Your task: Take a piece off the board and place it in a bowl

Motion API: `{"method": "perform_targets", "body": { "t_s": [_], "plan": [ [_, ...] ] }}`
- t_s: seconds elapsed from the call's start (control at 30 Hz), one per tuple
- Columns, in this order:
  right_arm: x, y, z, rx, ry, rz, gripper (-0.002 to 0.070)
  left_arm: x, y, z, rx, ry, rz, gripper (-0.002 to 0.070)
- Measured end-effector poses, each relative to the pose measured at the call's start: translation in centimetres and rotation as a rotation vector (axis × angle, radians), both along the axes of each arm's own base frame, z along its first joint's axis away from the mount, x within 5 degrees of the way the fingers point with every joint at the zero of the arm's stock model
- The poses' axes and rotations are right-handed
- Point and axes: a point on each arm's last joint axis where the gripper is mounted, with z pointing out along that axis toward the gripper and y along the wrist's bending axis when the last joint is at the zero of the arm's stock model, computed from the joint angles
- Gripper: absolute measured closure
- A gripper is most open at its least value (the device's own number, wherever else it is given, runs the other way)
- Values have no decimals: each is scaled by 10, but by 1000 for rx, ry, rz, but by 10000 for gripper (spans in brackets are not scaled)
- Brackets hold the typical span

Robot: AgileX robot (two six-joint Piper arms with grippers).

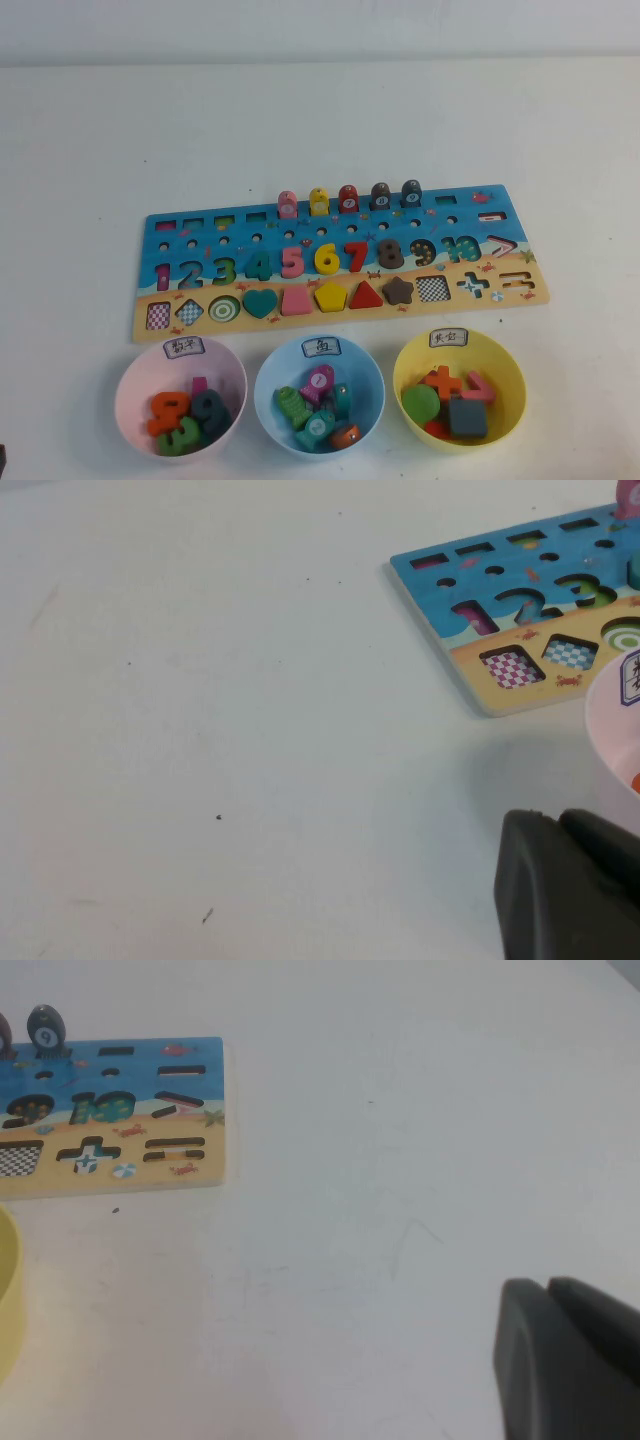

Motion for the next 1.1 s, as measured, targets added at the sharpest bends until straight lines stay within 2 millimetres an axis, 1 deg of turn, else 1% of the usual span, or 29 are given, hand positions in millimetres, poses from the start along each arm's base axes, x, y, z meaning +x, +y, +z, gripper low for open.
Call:
{"method": "perform_targets", "body": {
  "t_s": [0.9,1.1],
  "plan": [
    [0,1,0,24,-5,1,694,0,0,0,0,0,0,678],
    [2,2,7,107,-72,-4,694,0,0,0,0,0,0,678]
  ]
}}
